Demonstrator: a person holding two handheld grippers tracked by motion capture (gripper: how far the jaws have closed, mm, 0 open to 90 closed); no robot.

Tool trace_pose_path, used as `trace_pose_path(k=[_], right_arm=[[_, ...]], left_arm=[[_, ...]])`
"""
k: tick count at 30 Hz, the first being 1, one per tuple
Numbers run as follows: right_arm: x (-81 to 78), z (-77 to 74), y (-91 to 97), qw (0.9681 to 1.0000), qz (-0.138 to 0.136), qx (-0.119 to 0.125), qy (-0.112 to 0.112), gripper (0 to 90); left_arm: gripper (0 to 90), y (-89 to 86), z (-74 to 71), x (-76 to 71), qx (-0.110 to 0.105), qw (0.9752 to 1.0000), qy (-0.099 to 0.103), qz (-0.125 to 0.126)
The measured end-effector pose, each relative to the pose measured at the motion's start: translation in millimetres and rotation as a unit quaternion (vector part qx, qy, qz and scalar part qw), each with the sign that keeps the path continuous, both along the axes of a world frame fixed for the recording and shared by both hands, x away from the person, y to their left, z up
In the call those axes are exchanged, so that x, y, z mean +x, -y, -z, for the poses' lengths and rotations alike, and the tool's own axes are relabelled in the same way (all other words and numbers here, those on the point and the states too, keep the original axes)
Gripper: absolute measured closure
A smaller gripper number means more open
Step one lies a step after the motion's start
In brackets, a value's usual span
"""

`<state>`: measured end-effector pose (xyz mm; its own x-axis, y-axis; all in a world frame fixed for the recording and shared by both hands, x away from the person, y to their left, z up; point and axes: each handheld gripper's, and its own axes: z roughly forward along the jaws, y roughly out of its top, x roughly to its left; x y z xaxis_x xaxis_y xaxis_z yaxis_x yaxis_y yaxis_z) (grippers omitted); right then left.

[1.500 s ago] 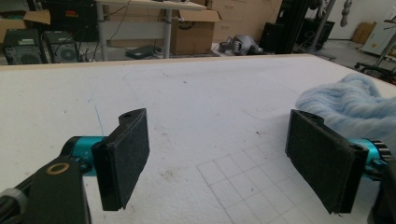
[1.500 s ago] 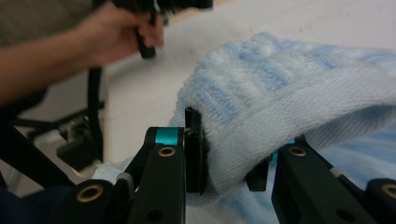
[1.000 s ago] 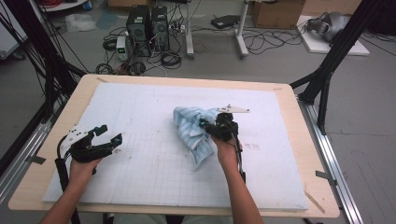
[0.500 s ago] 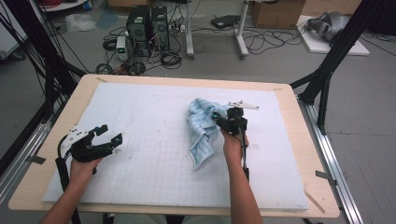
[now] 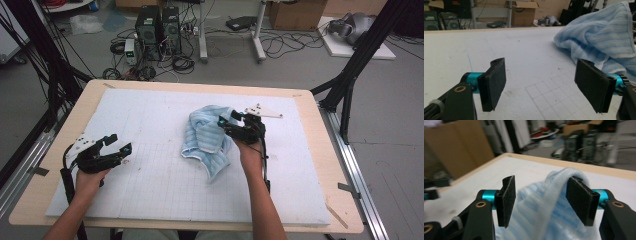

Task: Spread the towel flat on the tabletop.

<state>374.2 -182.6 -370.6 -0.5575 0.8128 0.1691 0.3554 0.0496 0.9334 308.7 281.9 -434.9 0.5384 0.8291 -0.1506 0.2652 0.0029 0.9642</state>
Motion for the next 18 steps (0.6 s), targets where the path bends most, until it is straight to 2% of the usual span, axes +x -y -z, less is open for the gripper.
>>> trace_pose_path(k=[2, 4, 5, 6, 7, 8, 9, 10, 11, 12, 15, 16, 17, 18], right_arm=[[-2.7, 3.5, 13.3, 0.9986, 0.047, -0.024, -0.008, 42.1], [-5.6, 9.2, 25.9, 0.9935, 0.098, -0.054, -0.020, 45.8], [-5.6, 9.2, 25.9, 0.9935, 0.098, -0.054, -0.020, 45.8], [-6.3, 19.0, 33.1, 0.9875, 0.117, -0.092, -0.051, 50.6], [-4.4, 24.8, 34.4, 0.9841, 0.113, -0.113, -0.077, 51.0], [-4.4, 24.8, 34.4, 0.9841, 0.113, -0.113, -0.077, 51.0], [-4.3, 31.2, 33.3, 0.9818, 0.106, -0.129, -0.092, 52.2], [-5.1, 37.4, 31.6, 0.9821, 0.094, -0.135, -0.092, 52.0], [-4.3, 48.3, 26.3, 0.9857, 0.055, -0.117, -0.109, 49.1], [-3.2, 53.4, 22.3, 0.9859, 0.038, -0.108, -0.122, 47.6], [0.5, 64.9, 7.1, 0.9828, -0.004, -0.113, -0.146, 42.2], [0.5, 64.9, 7.1, 0.9828, -0.004, -0.113, -0.146, 42.2], [2.2, 71.2, -4.7, 0.9807, -0.033, -0.109, -0.159, 38.0], [2.2, 71.2, -4.7, 0.9807, -0.033, -0.109, -0.159, 38.0]], left_arm=[[26.3, 0.7, -0.2, -0.1, 0.003, 1.0000, 0.002, 0.002], [26.3, 0.9, 0.4, 0.4, 0.002, 1.0000, 0.000, 0.003], [26.3, 0.9, 0.4, 0.4, 0.002, 1.0000, 0.000, 0.003], [26.3, 1.0, 0.6, 0.6, 0.000, 1.0000, -0.001, 0.004], [26.3, 0.9, 0.7, 0.7, 0.001, 1.0000, -0.001, 0.004], [26.3, 0.9, 0.8, 1.0, 0.001, 1.0000, -0.001, 0.004], [26.3, 0.9, 1.0, 1.2, 0.001, 1.0000, -0.001, 0.005], [26.3, 0.9, 0.9, 1.4, 0.002, 1.0000, -0.001, 0.005], [26.4, 1.1, 0.8, 1.3, 0.003, 1.0000, -0.001, 0.005], [26.4, 1.1, 0.8, 1.3, 0.003, 1.0000, -0.001, 0.005], [26.4, 1.8, 0.8, 0.9, 0.002, 1.0000, -0.002, 0.007], [26.4, 2.1, 0.7, 1.0, 0.003, 1.0000, -0.001, 0.007], [26.5, 2.8, 0.9, 1.0, 0.002, 1.0000, -0.001, 0.008], [26.5, 2.8, 0.9, 1.0, 0.002, 1.0000, -0.001, 0.008]])
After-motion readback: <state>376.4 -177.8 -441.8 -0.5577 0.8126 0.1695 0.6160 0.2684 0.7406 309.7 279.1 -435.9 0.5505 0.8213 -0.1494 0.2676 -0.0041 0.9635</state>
